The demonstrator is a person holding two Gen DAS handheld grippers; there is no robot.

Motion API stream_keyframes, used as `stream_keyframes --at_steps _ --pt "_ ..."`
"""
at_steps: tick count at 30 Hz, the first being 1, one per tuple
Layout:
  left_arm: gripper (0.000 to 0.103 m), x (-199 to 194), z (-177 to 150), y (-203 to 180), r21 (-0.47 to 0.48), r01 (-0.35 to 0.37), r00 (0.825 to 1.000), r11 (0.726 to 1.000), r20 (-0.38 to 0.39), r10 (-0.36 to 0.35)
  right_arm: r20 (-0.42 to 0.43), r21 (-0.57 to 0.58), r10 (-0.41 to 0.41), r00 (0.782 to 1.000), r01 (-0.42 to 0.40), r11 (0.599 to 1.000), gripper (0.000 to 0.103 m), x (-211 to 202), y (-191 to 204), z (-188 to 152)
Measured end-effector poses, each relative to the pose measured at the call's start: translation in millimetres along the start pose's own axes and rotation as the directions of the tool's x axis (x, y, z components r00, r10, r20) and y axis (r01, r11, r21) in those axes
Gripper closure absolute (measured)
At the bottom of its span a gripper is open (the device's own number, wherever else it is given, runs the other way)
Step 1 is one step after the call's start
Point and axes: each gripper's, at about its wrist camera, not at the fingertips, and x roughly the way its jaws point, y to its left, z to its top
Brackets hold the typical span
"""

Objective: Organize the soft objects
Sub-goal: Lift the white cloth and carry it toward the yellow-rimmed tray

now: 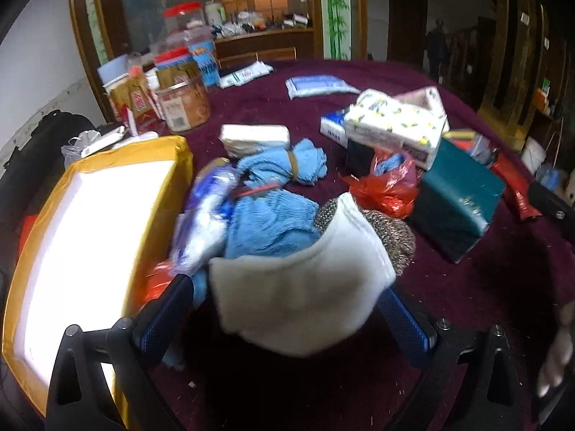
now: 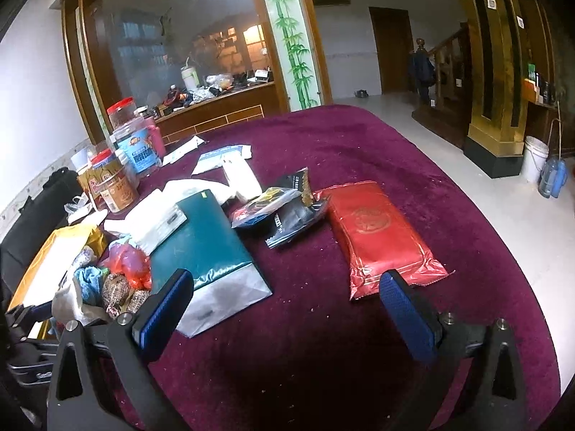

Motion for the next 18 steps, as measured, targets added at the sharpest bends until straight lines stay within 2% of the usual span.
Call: stream_keyframes --at_steps 1,2,3,4,5,6,8,9,11,13,18 --pt "0.001 6.7 2.1 -2.3 0.007 -0.004 1.0 1.0 -0.016 0.005 -0.005 -0.009 -0.004 1.0 0.004 1.0 0.0 2.0 2.5 -0.6" --pt "0.005 10.6 2.9 -4.6 0.015 -0.004 1.0 1.0 -0.025 0.005 -0.01 -0.018 -0.007 1.0 0.007 1.0 0.0 3.3 4.2 -1.2" --pt "0.028 12.5 2.7 -7.1 0.025 0.002 1.0 1.0 -0.027 -0.002 -0.015 -0.025 -0.009 1.0 0.009 1.0 0.0 4.6 5.3 -1.4" --pt "0.044 13.0 2.6 -9.0 0.034 0.005 1.0 0.999 -0.025 -0.004 -0.018 -0.033 -0.014 1.0 0.014 0.999 0.0 5.9 6.9 -2.0" --pt "0.071 13.2 2.0 -10.2 0.04 0.001 1.0 0.999 -0.022 0.0 -0.019 -0.036 -0.019 1.0 0.019 0.999 0.0 6.4 8.3 -2.0" --pt "0.081 13.7 1.3 -9.7 0.037 0.015 0.999 0.999 -0.031 -0.014 -0.019 -0.04 -0.026 0.999 0.025 0.999 0.0 6.8 9.3 -2.3" --pt "0.082 15.5 -1.5 0.1 -0.032 0.134 0.987 0.99 -0.079 -0.137 -0.021 -0.041 -0.031 0.999 0.03 0.999 0.0 7.4 8.9 -3.0" --pt "0.082 12.7 -3.0 6.4 -0.063 0.164 0.983 0.984 -0.078 -0.169 -0.023 -0.04 -0.032 0.999 0.031 0.999 0.0 8.0 8.6 -3.3" --pt "0.082 1.6 -6.9 15.5 -0.095 0.205 0.976 0.974 -0.055 -0.21 -0.027 -0.037 -0.034 0.999 0.033 0.999 0.0 9.5 7.6 -3.5" --pt "0.082 -13.4 -12.7 25.1 -0.134 0.265 0.963 0.955 -0.023 -0.27 -0.033 -0.033 -0.028 0.999 0.027 0.999 0.0 10.2 7.2 -4.0" --pt "0.082 -59.6 -29.4 58.4 -0.206 0.395 0.918 0.895 0.08 -0.387 -0.062 -0.072 0.055 0.997 -0.059 0.996 0.0 -0.2 23.4 9.8"
